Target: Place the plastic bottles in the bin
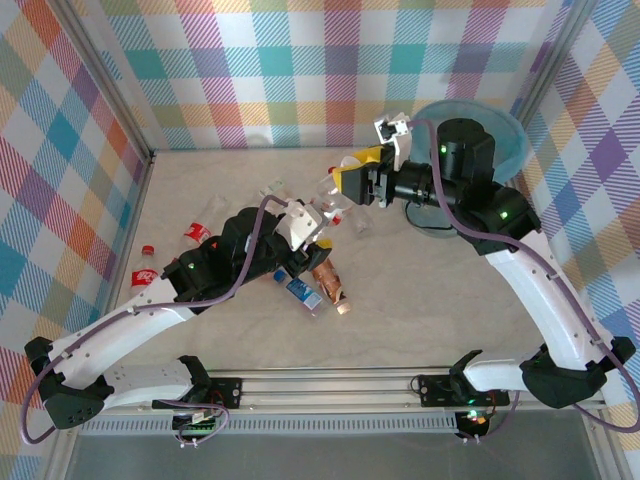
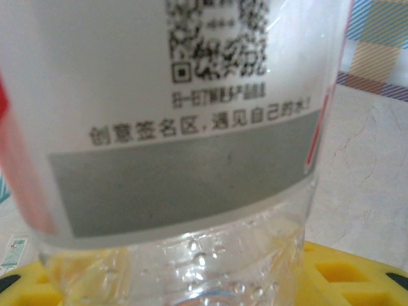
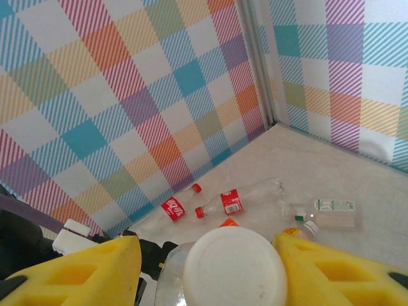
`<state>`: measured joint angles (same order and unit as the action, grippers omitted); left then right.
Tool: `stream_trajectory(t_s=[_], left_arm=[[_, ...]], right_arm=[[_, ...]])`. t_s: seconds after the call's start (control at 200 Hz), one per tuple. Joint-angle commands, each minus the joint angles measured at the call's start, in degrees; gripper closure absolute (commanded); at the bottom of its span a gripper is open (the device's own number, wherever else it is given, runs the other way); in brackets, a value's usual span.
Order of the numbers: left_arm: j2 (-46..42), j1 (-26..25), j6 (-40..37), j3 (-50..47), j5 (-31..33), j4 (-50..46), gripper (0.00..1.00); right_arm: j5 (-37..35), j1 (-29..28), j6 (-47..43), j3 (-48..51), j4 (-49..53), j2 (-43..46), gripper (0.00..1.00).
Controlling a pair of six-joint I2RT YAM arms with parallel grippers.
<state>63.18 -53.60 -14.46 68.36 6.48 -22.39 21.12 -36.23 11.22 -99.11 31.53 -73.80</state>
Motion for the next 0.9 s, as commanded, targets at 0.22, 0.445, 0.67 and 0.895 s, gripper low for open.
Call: stream_trajectory(t_s=[0.22, 0.445, 0.67, 0.895], left_arm=[[-0.49, -0.93, -1.36, -0.51, 0.53, 2.88, 0.44], [-0.19, -0.89, -1.27, -0.24, 0.50, 3.12, 0.44], [-0.77, -0.89, -0.55, -0.37, 0.86, 3.97, 0.40], [-1.14, -0.89, -0.83, -0.42, 1.90, 4.59, 0.31]], right_arm=[[4.84, 1.21, 0.91, 0.54, -1.30, -0.47, 0.51], [4.29, 1.27, -0.41, 0.41, 0.10, -0.55, 0.59], [3.64, 1.25, -0.85, 0.58, 0.56, -0.21, 0.69], [1.36, 1.40, -1.56, 0.76, 0.64, 1.57, 0.81]])
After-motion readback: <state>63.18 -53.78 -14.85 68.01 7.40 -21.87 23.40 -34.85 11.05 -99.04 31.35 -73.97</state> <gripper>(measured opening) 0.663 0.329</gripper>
